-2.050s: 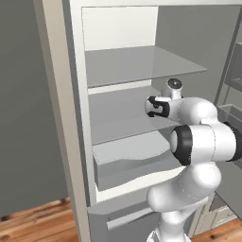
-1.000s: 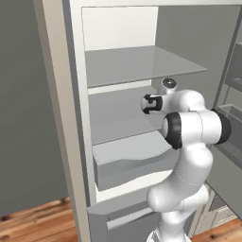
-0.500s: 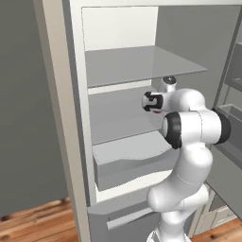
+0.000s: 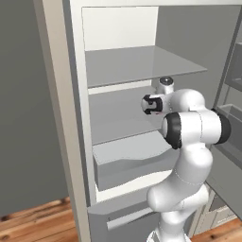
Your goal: Open the fridge, remove the pear, onion, and shrimp, and place them on any counter.
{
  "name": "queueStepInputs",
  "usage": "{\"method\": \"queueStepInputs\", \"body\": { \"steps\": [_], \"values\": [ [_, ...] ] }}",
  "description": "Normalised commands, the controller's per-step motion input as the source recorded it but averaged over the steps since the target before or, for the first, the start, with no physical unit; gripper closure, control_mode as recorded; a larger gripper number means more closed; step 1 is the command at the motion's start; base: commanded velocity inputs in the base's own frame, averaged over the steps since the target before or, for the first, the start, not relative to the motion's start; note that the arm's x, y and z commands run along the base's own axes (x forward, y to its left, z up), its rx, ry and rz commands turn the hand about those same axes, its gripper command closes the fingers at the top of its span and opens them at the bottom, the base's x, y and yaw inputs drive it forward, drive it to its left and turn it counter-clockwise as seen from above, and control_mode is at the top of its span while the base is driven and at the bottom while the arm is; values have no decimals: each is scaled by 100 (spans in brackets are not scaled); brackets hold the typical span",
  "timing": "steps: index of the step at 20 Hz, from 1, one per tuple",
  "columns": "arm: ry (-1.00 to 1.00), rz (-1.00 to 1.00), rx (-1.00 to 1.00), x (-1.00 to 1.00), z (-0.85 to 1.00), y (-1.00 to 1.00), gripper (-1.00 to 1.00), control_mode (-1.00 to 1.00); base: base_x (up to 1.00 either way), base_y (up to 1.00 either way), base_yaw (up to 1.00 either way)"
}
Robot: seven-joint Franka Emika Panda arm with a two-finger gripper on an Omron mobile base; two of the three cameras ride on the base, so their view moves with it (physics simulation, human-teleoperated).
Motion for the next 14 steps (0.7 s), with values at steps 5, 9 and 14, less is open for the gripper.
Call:
{"method": "queueStepInputs", "body": {
  "steps": [5,9,14],
  "values": [
    [-15,0,-5,-30,-53,-5,100,-100,0,0,0],
    [-6,0,1,-94,18,0,100,-100,0,0,0],
    [-3,0,1,-100,29,0,100,-100,0,0,0]
  ]
}}
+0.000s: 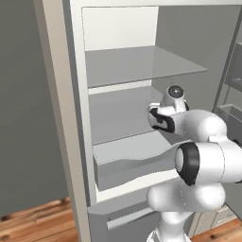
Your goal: Open the fridge, remove the pear, onion, and shrimp, and place them on any counter.
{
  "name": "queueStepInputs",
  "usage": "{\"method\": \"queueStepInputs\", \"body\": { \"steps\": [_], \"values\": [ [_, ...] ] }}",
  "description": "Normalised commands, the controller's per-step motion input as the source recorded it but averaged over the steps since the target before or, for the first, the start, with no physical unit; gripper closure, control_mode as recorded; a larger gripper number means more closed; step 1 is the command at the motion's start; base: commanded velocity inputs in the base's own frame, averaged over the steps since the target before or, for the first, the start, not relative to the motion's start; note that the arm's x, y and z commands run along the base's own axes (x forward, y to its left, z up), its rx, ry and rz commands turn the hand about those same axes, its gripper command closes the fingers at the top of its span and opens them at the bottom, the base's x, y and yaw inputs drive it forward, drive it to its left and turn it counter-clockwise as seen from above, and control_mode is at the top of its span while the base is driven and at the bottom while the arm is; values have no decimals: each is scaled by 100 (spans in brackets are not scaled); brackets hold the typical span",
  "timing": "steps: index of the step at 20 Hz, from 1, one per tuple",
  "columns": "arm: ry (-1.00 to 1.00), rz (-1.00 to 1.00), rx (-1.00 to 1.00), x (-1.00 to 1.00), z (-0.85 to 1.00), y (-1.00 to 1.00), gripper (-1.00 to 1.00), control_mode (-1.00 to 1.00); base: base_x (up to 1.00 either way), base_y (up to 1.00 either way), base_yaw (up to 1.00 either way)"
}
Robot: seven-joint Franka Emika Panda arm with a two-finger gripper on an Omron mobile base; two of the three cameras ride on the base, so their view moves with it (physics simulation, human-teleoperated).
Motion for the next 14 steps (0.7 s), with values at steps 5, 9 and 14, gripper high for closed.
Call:
{"method": "queueStepInputs", "body": {
  "steps": [5,9,14],
  "values": [
    [1,0,8,-100,85,0,100,-100,0,0,0],
    [6,0,8,-100,93,0,100,-100,0,0,0],
    [8,0,5,-100,74,1,100,-100,0,0,0]
  ]
}}
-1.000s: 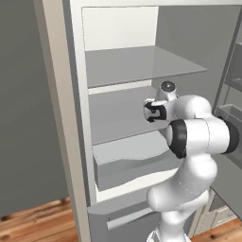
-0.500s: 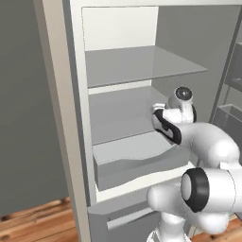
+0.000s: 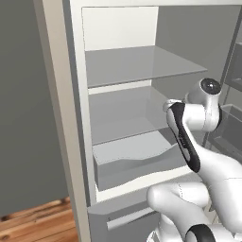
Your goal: Open the fridge, remove the pear, onion, and shrimp, and place them on any counter.
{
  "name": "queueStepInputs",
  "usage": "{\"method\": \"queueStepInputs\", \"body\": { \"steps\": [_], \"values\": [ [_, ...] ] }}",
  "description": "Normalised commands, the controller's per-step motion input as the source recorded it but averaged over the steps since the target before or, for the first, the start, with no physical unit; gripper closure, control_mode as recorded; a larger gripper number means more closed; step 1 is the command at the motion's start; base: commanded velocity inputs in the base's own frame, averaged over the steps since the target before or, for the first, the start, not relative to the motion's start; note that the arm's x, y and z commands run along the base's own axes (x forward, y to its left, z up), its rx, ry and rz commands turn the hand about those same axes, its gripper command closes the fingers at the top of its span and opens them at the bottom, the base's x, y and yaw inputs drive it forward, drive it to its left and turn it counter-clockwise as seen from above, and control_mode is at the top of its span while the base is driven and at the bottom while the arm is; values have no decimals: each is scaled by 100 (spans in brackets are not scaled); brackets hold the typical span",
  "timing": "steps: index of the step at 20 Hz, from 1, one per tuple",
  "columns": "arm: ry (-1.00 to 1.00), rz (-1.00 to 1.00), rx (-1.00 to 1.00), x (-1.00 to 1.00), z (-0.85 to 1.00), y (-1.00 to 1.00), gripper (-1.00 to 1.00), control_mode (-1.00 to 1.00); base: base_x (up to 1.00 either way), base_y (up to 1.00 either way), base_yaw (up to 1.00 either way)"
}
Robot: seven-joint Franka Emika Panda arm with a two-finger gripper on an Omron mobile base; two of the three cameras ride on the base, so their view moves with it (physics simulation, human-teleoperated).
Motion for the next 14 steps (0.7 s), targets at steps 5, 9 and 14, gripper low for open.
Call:
{"method": "queueStepInputs", "body": {
  "steps": [5,9,14],
  "values": [
    [11,0,0,-94,62,19,100,-100,0,0,0],
    [3,4,0,-71,47,43,100,-100,0,0,0],
    [5,8,0,-80,62,47,100,-100,0,0,0]
  ]
}}
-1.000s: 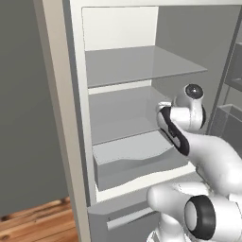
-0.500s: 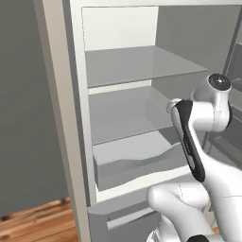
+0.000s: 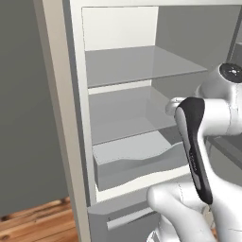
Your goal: Open the fridge, remove the pear, onion, and shrimp, and place them on any counter.
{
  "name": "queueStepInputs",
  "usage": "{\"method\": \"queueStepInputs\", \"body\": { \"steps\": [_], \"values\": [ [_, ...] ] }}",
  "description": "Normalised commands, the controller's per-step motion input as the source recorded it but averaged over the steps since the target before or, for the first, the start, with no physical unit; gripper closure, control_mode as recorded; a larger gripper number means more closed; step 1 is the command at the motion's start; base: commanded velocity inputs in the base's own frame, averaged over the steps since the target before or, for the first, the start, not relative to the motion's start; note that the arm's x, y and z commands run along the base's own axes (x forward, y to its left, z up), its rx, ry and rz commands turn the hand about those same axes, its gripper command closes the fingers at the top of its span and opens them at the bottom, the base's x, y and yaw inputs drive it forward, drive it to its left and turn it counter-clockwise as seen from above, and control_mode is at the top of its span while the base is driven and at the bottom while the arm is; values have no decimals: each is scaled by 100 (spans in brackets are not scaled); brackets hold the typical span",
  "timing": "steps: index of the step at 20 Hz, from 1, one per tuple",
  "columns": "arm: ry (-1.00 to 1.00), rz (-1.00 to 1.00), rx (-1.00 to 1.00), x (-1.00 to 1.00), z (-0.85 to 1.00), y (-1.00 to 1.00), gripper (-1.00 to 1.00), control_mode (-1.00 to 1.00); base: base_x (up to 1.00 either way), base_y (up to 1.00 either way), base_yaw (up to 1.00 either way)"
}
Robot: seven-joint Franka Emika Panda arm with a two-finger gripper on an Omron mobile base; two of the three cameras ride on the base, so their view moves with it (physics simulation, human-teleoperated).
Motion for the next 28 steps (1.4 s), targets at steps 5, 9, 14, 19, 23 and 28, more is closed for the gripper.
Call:
{"method": "queueStepInputs", "body": {
  "steps": [5,9,14,19,23,28],
  "values": [
    [4,2,0,-77,46,19,100,-100,0,0,0],
    [0,0,0,-22,2,0,100,-100,0,0,0],
    [0,0,0,0,0,0,100,-100,0,0,0],
    [0,0,0,-1,0,0,100,-100,0,0,0],
    [0,0,0,0,0,0,100,100,-56,40,33],
    [0,0,0,0,0,0,100,100,-43,64,89]
  ]
}}
